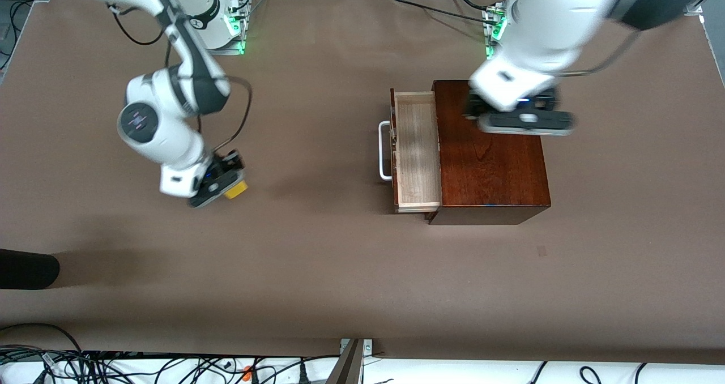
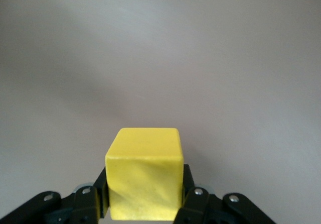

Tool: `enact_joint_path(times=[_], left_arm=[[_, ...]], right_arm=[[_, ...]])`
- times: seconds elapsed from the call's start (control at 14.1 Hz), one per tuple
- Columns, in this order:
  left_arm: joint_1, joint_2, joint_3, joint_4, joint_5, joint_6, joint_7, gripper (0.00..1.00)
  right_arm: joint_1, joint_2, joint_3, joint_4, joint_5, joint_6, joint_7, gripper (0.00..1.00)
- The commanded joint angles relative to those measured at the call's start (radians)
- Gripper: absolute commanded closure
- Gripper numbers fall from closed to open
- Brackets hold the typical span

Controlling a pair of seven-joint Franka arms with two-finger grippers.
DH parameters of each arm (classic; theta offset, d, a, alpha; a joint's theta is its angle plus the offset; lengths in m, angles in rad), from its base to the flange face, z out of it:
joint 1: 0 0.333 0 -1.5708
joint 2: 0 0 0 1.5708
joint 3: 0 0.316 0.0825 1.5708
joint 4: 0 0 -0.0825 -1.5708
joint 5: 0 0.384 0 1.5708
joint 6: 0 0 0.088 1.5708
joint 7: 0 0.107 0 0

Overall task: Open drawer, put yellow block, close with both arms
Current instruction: 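Grasp the yellow cube with the right gripper while the left gripper withdraws, then carry the yellow cube with the right gripper over the open drawer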

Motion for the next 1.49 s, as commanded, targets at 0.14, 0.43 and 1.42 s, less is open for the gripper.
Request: enact_joint_path(times=[0.14,0.43,1.42], left_arm=[[0.199,-0.047,-0.006,-0.021,-0.062,-0.064,0.203,0.0],[0.311,-0.081,-0.002,-0.021,-0.054,-0.079,0.316,0.0],[0.196,-0.201,0.161,-0.195,-0.055,0.036,0.36,0.0]], right_arm=[[0.118,0.057,0.163,0.211,-0.16,-0.093,-0.027,0.66],[0.408,0.301,0.14,0.73,-0.186,-0.407,-0.015,0.64],[0.645,0.47,0.07,0.812,-0.308,-0.246,0.021,0.66]])
